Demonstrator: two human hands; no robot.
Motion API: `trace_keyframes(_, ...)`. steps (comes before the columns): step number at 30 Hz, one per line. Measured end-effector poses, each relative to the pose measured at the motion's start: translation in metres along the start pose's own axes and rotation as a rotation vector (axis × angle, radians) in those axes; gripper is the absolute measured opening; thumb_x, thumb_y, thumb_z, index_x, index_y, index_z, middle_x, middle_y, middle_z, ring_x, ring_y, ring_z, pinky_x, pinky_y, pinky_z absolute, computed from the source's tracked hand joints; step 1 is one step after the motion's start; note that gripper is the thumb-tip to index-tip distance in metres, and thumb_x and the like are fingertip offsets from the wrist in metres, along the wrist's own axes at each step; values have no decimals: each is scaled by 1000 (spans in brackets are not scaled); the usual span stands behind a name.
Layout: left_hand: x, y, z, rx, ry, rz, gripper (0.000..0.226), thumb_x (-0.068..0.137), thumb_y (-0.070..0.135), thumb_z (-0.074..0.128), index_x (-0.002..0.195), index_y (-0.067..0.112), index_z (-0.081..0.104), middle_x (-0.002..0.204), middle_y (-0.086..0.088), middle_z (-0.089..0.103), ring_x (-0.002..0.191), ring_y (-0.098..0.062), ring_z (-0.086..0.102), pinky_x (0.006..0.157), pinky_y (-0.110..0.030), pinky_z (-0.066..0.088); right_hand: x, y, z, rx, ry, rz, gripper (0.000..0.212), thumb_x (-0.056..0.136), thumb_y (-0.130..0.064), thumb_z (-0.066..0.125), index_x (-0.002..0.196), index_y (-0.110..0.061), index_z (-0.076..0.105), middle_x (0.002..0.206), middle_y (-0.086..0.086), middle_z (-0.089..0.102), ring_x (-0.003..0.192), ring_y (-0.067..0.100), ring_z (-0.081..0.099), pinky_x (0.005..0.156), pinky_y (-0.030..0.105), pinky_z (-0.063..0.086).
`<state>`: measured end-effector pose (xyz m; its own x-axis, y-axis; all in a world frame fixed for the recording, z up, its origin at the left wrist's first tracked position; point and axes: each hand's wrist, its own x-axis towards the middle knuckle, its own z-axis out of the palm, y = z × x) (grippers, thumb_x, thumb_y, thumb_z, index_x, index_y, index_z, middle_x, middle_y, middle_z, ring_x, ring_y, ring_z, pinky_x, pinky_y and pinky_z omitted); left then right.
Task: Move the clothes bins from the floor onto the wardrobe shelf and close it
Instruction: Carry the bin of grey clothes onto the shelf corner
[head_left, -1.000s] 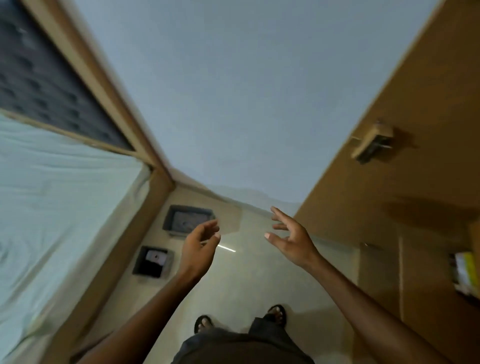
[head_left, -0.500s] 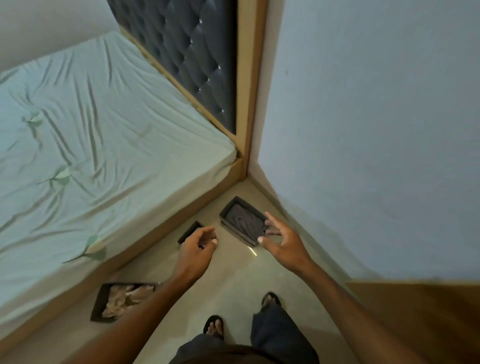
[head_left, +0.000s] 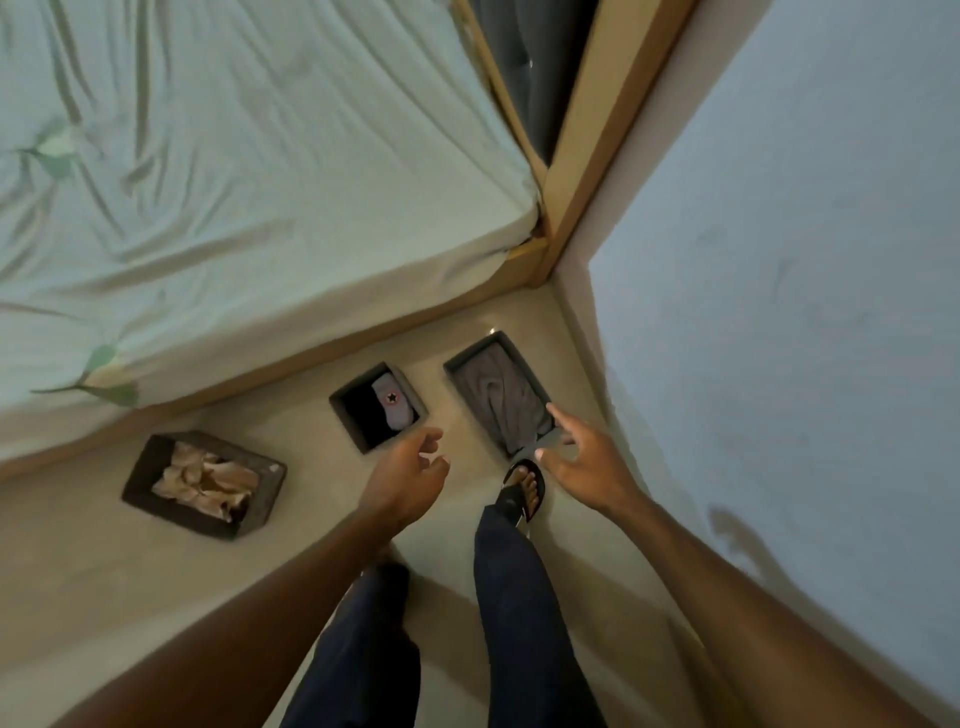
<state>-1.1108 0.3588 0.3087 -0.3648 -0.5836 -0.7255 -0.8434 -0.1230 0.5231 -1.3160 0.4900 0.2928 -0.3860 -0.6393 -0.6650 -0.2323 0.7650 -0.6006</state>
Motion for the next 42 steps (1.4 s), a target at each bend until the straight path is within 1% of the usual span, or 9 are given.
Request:
trace_keyframes(10, 214, -68, 118, 152, -78, -100, 48, 91, 34, 55, 136, 23, 47, 134, -4, 54, 115, -22, 56, 91, -36, 49, 211, 146, 73, -245, -123, 49, 69, 85, -37, 63, 146, -25, 34, 141, 7, 43, 130, 25, 43, 106, 44, 41)
trace_keyframes(15, 301, -107, 177, 225, -82, -126, 41, 90, 31, 55, 128, 15, 51, 131, -12, 51, 115, -33, 53, 96, -46, 48, 290, 208, 115, -539, -66, 52, 67, 84, -42, 61, 145, -30, 36, 156, 11, 19, 143, 32, 17, 110, 48, 29)
trace_keyframes(18, 332, -129, 201, 193, -100, -186, 37, 90, 27, 55, 124, 12, 53, 122, -15, 56, 107, -34, 55, 92, -45, 50, 324, 234, 136, -565, -98, 26, 53, 82, -40, 53, 133, -27, 49, 147, 10, 34, 135, 35, 33, 104, 48, 39)
trace_keyframes(20, 341, -140, 211, 140, -86, -174, 30, 90, 23, 55, 117, 9, 57, 112, -15, 60, 102, -34, 57, 87, -39, 50, 338, 243, 145, -445, -53, 24, 41, 81, -31, 46, 118, -18, 58, 129, 10, 53, 115, 36, 52, 91, 42, 48)
trace_keyframes(22, 343, -144, 215, 115, -55, -155, 24, 89, 20, 56, 111, 10, 59, 103, -12, 61, 97, -32, 59, 84, -38, 51, 344, 245, 148, -358, 44, 58, 32, 85, -17, 45, 111, -13, 62, 117, 13, 62, 102, 36, 59, 83, 35, 49)
trace_keyframes(25, 332, -141, 205, 82, -26, -156, 30, 84, 17, 59, 114, 13, 59, 101, -9, 64, 93, -31, 62, 84, -43, 56, 331, 238, 146, -396, 88, 42, 33, 88, -11, 44, 115, -14, 63, 117, 13, 64, 102, 35, 60, 82, 32, 47)
trace_keyframes(30, 271, -104, 151, 76, -2, -126, 51, 79, 6, 57, 130, 9, 54, 115, -17, 65, 103, -36, 61, 88, -45, 54, 257, 204, 129, -368, -10, 67, 45, 91, -21, 39, 134, -19, 51, 123, 13, 60, 106, 34, 59, 87, 37, 49)
trace_keyframes(36, 155, -63, 83, 120, -89, -17, 47, 86, 11, 57, 133, 13, 52, 120, -13, 63, 108, -32, 61, 90, -45, 53, 126, 142, 111, -288, 0, 102, 49, 95, -17, 44, 144, -18, 41, 134, 9, 56, 115, 28, 56, 95, 38, 49)
trace_keyframes(42, 38, -41, 15, 169, -138, 146, 47, 88, 13, 60, 134, 13, 53, 125, -9, 64, 112, -27, 61, 92, -37, 52, -14, 68, 108, -179, 150, 170, 48, 94, -18, 46, 143, -19, 44, 139, 6, 54, 119, 28, 55, 98, 37, 47)
